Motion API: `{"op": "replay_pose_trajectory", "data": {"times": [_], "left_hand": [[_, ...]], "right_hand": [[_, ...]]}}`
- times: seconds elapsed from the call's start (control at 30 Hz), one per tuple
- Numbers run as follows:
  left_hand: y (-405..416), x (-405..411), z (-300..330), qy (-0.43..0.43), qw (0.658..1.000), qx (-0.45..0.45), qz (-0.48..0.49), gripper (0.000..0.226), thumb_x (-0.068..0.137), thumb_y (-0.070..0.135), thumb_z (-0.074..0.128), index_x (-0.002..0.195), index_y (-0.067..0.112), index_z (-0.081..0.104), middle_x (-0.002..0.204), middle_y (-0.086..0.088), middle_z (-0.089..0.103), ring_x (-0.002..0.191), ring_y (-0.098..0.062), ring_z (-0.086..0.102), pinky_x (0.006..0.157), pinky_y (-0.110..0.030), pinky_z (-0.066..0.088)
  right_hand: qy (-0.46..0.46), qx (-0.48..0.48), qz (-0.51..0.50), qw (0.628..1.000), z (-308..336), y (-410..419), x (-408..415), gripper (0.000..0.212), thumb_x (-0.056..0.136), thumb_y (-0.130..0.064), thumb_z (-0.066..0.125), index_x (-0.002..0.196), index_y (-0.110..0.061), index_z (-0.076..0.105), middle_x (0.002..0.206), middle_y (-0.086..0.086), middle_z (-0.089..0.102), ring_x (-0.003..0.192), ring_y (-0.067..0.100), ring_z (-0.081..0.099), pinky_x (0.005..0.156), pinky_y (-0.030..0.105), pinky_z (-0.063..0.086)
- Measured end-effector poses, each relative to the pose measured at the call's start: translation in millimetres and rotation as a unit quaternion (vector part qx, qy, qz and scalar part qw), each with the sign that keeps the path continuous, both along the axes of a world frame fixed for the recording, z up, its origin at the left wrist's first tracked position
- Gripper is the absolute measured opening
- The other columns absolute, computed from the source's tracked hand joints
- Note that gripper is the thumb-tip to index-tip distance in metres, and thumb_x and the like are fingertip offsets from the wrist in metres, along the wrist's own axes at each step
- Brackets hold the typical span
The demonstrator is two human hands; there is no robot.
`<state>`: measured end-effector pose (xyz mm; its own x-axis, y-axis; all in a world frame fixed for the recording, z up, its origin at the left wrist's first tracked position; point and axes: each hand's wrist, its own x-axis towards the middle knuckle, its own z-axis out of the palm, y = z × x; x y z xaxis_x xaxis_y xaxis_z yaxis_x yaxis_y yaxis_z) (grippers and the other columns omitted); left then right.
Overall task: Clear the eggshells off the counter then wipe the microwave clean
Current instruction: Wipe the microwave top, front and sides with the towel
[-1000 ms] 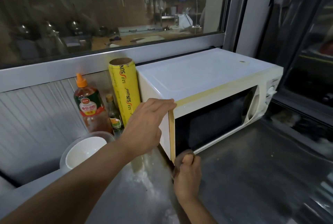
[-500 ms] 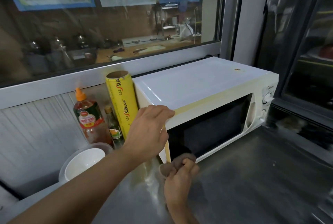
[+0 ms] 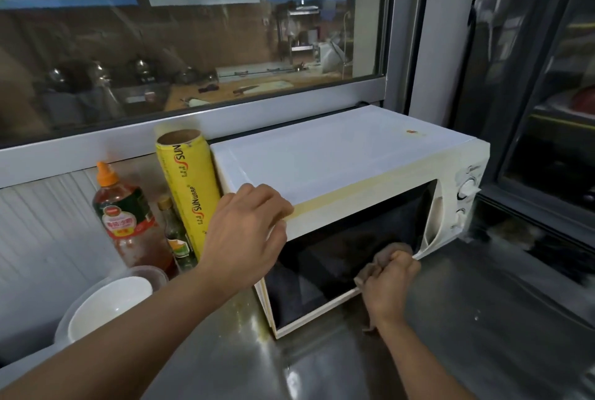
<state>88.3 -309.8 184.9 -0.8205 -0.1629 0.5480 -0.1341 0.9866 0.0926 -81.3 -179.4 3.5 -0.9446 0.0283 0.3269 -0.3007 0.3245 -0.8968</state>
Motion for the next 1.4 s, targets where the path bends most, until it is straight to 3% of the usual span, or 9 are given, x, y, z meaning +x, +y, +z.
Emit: {"op": "replay_pose_trajectory", "data": {"times": [0.13, 0.23, 0.33, 0.4, 0.5, 0.57, 0.87, 1.13, 1.4], "left_hand": [[0.9, -4.1, 2.3, 0.001, 1.0, 0.0, -0.011, 0.033, 0.079, 0.026, 0.038, 0.091, 0.016, 0.067, 0.09, 0.003, 0.062, 0.078, -0.022, 0.053, 0.068, -0.041, 0.043], [2.1, -7.0, 2.8, 0.007, 1.0, 0.017, -0.015, 0.033, 0.078, 0.026, 0.039, 0.09, 0.015, 0.067, 0.089, 0.004, 0.061, 0.077, -0.021, 0.052, 0.067, -0.04, 0.043], [2.0, -7.6, 2.5, 0.013, 0.999, 0.027, -0.022, 0.032, 0.078, 0.025, 0.04, 0.088, 0.014, 0.068, 0.088, 0.004, 0.061, 0.075, -0.02, 0.052, 0.066, -0.04, 0.044], [2.3, -6.7, 2.6, 0.009, 0.999, 0.03, -0.022, 0.032, 0.078, 0.025, 0.04, 0.087, 0.014, 0.068, 0.088, 0.004, 0.062, 0.075, -0.02, 0.053, 0.065, -0.04, 0.045], [3.4, -6.3, 5.1, -0.003, 0.999, 0.028, -0.018, 0.027, 0.078, 0.021, 0.044, 0.088, 0.014, 0.069, 0.089, 0.004, 0.062, 0.076, -0.02, 0.054, 0.065, -0.042, 0.045], [3.8, -4.8, 7.2, -0.009, 0.999, 0.026, -0.016, 0.022, 0.078, 0.016, 0.05, 0.089, 0.015, 0.069, 0.09, 0.004, 0.062, 0.076, -0.02, 0.054, 0.066, -0.042, 0.046], [-2.8, 2.4, 3.9, -0.019, 0.998, 0.046, -0.038, 0.03, 0.083, 0.014, 0.048, 0.105, 0.014, 0.068, 0.105, 0.003, 0.062, 0.088, -0.021, 0.052, 0.076, -0.042, 0.045], [-11.9, 26.6, -1.6, -0.047, 0.99, 0.101, -0.082, 0.045, 0.084, 0.011, 0.048, 0.128, 0.014, 0.056, 0.133, 0.007, 0.054, 0.121, -0.015, 0.043, 0.102, -0.027, 0.035], [-9.9, 29.5, -4.1, -0.043, 0.995, 0.064, -0.067, 0.046, 0.084, 0.005, 0.055, 0.129, 0.013, 0.055, 0.137, 0.005, 0.05, 0.123, -0.018, 0.041, 0.102, -0.033, 0.036]], "right_hand": [[0.001, 0.023, -0.023, 0.999, 6.6, 19.9, -47.8, 0.032, 0.06, 0.018, 0.048, 0.081, -0.006, 0.045, 0.094, 0.001, 0.033, 0.088, 0.038, 0.049, 0.074, 0.055, 0.048], [0.002, 0.015, -0.004, 1.0, 8.4, 25.7, -58.0, 0.032, 0.06, 0.019, 0.049, 0.078, -0.007, 0.044, 0.092, -0.004, 0.032, 0.09, 0.041, 0.051, 0.074, 0.055, 0.05], [-0.006, 0.035, -0.014, 0.999, 9.2, 29.2, -57.5, 0.03, 0.068, 0.01, 0.058, 0.092, -0.007, 0.05, 0.084, -0.012, 0.031, 0.093, 0.029, 0.048, 0.081, 0.019, 0.045], [-0.002, 0.025, -0.019, 1.0, 24.4, 28.0, -56.8, 0.034, 0.075, 0.005, 0.056, 0.103, -0.013, 0.048, 0.089, -0.012, 0.034, 0.093, 0.02, 0.04, 0.083, 0.008, 0.037], [0.04, -0.035, -0.023, 0.998, 67.3, 22.9, -55.3, 0.034, 0.078, 0.014, 0.047, 0.108, -0.002, 0.045, 0.115, 0.02, 0.04, 0.1, 0.029, 0.043, 0.085, 0.018, 0.035], [0.057, -0.031, -0.034, 0.997, 88.7, 24.1, -54.4, 0.032, 0.079, 0.015, 0.047, 0.11, 0.006, 0.045, 0.12, 0.026, 0.038, 0.103, 0.031, 0.044, 0.082, 0.013, 0.028], [0.115, -0.003, 0.001, 0.993, 103.4, 20.8, -23.3, 0.026, 0.081, 0.01, 0.052, 0.105, 0.003, 0.045, 0.118, 0.02, 0.04, 0.105, 0.03, 0.045, 0.09, 0.024, 0.035], [0.175, -0.053, 0.058, 0.981, 90.8, -27.6, 82.7, 0.027, 0.072, 0.016, 0.056, 0.093, 0.001, 0.048, 0.106, 0.011, 0.037, 0.088, 0.02, 0.047, 0.082, 0.018, 0.036], [0.213, 0.016, 0.091, 0.973, 79.7, -54.6, 144.9, 0.024, 0.068, 0.013, 0.062, 0.088, 0.001, 0.056, 0.101, 0.017, 0.048, 0.083, 0.029, 0.057, 0.068, 0.034, 0.052]]}}
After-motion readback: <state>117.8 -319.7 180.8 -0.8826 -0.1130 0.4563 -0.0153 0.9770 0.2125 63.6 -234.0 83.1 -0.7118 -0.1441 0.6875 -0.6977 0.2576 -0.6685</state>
